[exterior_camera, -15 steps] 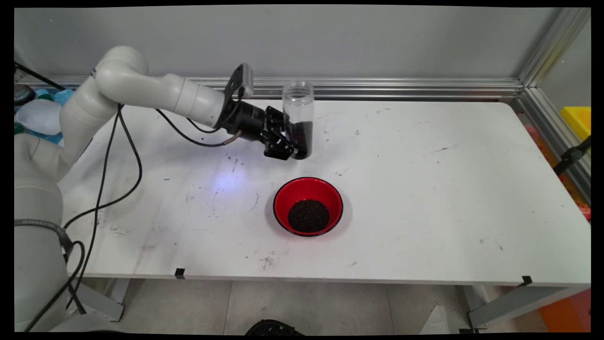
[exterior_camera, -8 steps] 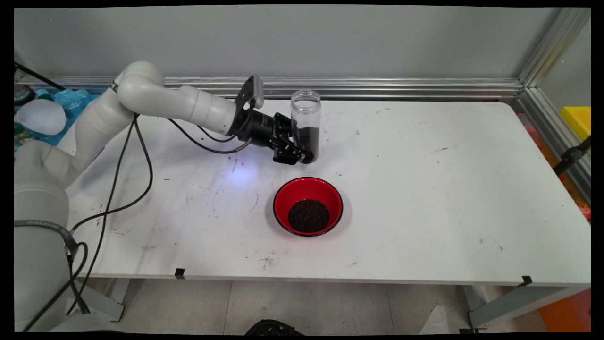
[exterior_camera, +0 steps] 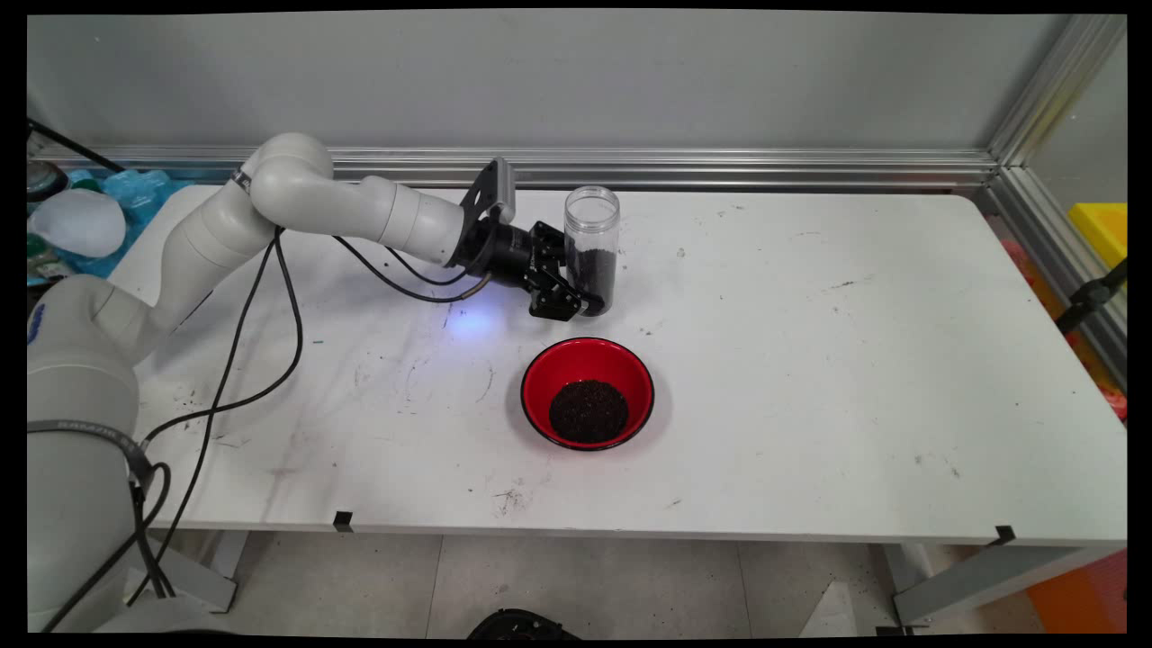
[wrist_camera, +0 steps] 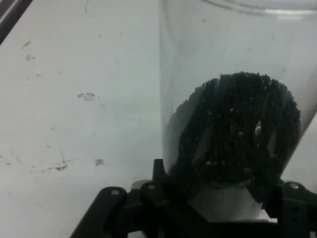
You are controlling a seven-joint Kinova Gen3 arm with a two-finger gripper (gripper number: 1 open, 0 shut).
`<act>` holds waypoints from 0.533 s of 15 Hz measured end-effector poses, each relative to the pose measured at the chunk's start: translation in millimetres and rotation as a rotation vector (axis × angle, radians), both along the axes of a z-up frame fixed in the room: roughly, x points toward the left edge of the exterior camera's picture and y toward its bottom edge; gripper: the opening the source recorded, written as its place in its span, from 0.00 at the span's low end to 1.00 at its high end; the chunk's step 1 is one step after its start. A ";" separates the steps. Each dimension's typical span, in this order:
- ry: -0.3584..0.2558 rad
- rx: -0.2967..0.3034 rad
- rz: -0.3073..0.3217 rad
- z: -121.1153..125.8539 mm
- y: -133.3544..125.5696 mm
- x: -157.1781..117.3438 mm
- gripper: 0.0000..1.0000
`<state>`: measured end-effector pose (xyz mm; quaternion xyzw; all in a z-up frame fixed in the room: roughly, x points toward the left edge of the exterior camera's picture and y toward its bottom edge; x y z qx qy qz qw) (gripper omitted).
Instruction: Pour the black seasoning powder in the red bowl, then place the picked object on the table
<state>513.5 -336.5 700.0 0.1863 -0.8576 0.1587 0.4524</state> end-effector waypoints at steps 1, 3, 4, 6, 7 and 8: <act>-0.004 -0.003 -0.002 -1.8 -0.2 0.4 0.00; -0.011 -0.005 -0.007 -4.6 -0.1 1.4 0.00; -0.013 -0.004 -0.008 -6.0 0.1 1.9 0.00; -0.016 -0.002 -0.009 -8.0 0.1 2.9 0.00; -0.017 -0.002 -0.010 -8.4 0.1 3.2 0.00; -0.017 -0.001 -0.011 -9.1 0.1 3.7 0.00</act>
